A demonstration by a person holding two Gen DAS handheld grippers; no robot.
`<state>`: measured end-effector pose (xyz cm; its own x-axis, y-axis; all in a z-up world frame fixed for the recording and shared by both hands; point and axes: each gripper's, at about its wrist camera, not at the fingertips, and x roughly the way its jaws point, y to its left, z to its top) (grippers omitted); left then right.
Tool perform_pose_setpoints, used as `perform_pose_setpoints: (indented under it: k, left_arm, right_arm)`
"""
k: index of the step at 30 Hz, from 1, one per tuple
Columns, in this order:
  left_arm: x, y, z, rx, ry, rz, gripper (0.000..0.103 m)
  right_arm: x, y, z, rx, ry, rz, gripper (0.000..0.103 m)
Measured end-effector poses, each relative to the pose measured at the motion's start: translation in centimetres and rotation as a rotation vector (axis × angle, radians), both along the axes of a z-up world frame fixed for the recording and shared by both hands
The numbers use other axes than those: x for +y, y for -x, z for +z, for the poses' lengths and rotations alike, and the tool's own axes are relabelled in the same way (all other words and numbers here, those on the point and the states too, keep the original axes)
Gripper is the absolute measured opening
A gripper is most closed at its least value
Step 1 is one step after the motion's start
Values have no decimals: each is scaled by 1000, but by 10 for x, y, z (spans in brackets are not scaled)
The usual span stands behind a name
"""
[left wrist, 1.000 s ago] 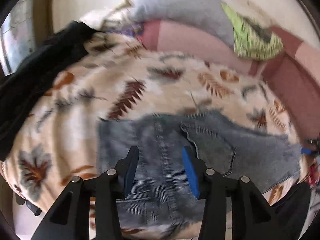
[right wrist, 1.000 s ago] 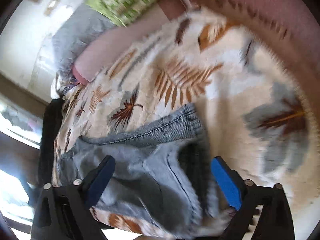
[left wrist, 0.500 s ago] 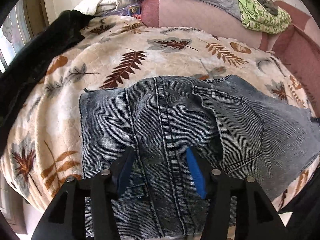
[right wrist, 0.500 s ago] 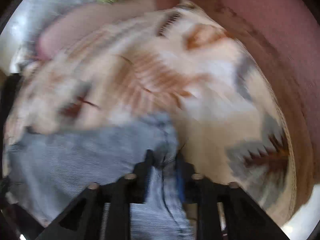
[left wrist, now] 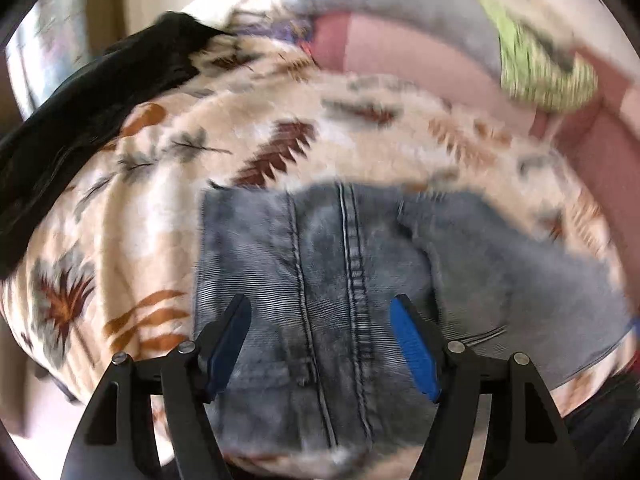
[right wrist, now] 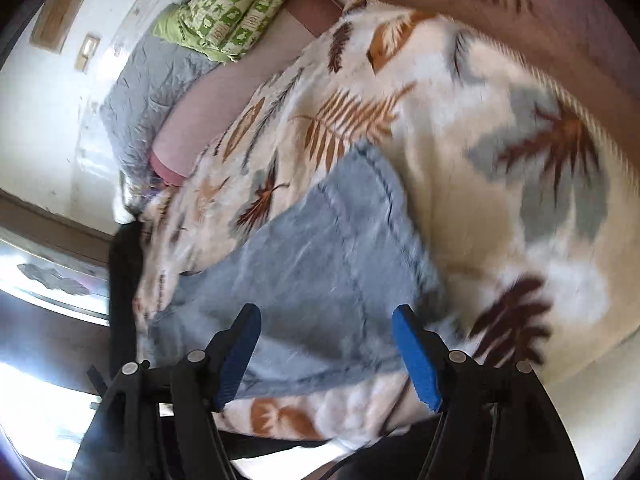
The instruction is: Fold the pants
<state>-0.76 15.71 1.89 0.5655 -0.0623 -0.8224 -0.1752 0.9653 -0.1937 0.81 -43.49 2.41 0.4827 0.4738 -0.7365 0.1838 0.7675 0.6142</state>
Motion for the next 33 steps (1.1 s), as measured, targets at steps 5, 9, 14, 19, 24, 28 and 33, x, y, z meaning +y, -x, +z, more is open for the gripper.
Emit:
perform_pose_setpoints:
  k: [5, 9, 14, 19, 24, 28, 33]
  left_arm:
    - [49, 39, 17, -48, 330, 211, 73]
    - [61, 45, -6, 54, 441, 285, 73]
    - [55, 61, -23, 135, 540, 387, 73]
    - [36, 89, -7, 75, 529, 468, 73]
    - [33, 69, -35, 135, 513, 467, 72]
    - [41, 51, -30, 110, 433, 476, 13]
    - [39, 48, 12, -29, 265, 450, 4]
  right_arm:
    - [13, 8, -7, -14, -18, 18, 72]
    - [20, 1, -24, 6, -56, 2, 72]
    - [25, -1, -28, -3, -71, 11, 72]
    - [23, 4, -25, -14, -76, 12, 72]
    - [18, 4, -31, -3, -89, -2, 72]
    - [18, 4, -26, 21, -46, 0, 72]
    - [4, 5, -14, 13, -25, -43, 72]
